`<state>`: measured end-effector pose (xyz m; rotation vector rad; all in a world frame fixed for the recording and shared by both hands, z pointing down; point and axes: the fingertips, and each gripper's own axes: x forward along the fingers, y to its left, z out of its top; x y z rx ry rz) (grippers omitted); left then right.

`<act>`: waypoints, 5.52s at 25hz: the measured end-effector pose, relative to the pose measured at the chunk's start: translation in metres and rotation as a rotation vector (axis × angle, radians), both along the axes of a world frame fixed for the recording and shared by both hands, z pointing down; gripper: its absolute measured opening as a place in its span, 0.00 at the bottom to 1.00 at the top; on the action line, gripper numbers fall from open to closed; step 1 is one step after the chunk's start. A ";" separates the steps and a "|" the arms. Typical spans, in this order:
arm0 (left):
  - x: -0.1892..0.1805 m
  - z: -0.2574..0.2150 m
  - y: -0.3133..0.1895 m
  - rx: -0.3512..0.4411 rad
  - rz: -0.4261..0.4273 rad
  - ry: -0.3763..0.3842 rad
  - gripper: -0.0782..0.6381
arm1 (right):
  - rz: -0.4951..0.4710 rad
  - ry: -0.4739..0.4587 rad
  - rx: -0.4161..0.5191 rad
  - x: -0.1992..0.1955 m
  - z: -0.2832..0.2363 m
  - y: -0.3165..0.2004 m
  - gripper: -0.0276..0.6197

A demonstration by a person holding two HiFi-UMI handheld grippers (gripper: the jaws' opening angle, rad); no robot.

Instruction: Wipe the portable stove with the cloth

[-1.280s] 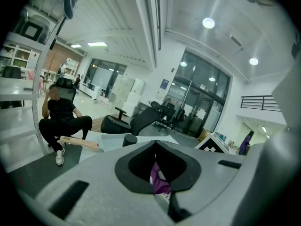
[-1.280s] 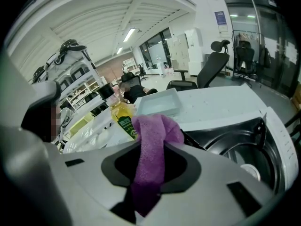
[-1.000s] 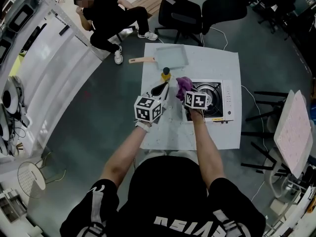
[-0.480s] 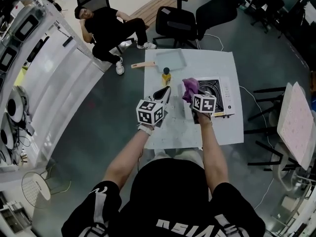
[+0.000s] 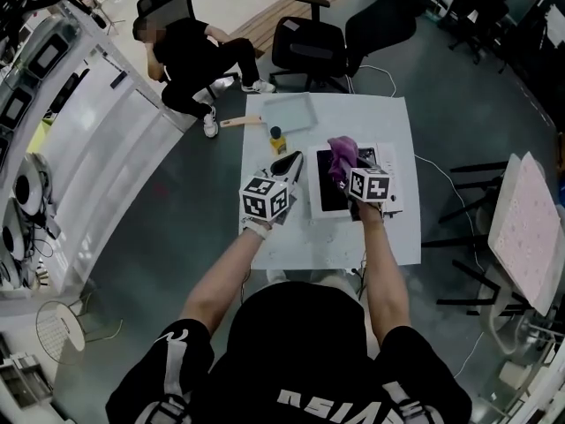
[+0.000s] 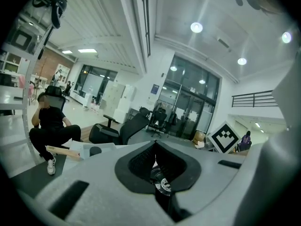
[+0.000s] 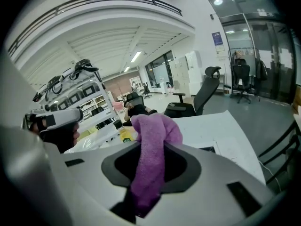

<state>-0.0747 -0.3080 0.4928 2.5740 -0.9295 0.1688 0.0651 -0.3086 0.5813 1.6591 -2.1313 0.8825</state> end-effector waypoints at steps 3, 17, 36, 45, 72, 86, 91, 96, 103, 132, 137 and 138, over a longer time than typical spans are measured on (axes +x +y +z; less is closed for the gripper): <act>0.028 -0.001 -0.006 0.005 -0.012 -0.012 0.12 | -0.023 0.000 -0.001 0.031 -0.001 -0.009 0.20; 0.099 0.015 -0.034 -0.015 -0.152 -0.080 0.12 | -0.157 -0.006 0.014 0.138 0.000 -0.061 0.20; 0.093 0.030 -0.052 -0.031 -0.248 -0.109 0.12 | -0.308 -0.004 0.000 0.121 0.014 -0.110 0.20; 0.058 0.054 -0.074 -0.066 -0.291 -0.089 0.12 | -0.415 0.036 -0.010 0.075 0.030 -0.142 0.20; -0.003 0.114 -0.107 -0.161 -0.354 -0.041 0.12 | -0.769 0.187 -0.111 -0.081 0.118 -0.157 0.20; 0.038 0.107 -0.098 -0.156 -0.305 -0.042 0.12 | -0.699 0.197 -0.131 -0.027 0.122 -0.144 0.20; 0.058 0.105 -0.092 -0.154 -0.280 -0.047 0.12 | -0.660 0.195 -0.126 0.000 0.118 -0.140 0.20; 0.082 0.107 -0.085 -0.157 -0.254 -0.052 0.12 | -0.626 0.197 -0.125 0.030 0.118 -0.135 0.20; 0.111 0.106 -0.082 -0.155 -0.222 -0.063 0.12 | -0.556 0.187 -0.120 0.071 0.117 -0.138 0.20; 0.203 0.095 -0.072 -0.144 -0.141 -0.112 0.12 | -0.279 0.133 -0.154 0.245 0.127 -0.111 0.20; 0.209 0.086 -0.064 -0.137 -0.139 -0.127 0.12 | -0.232 0.118 -0.157 0.269 0.124 -0.099 0.20; 0.209 0.084 -0.062 -0.133 -0.139 -0.130 0.12 | -0.225 0.117 -0.156 0.273 0.123 -0.097 0.20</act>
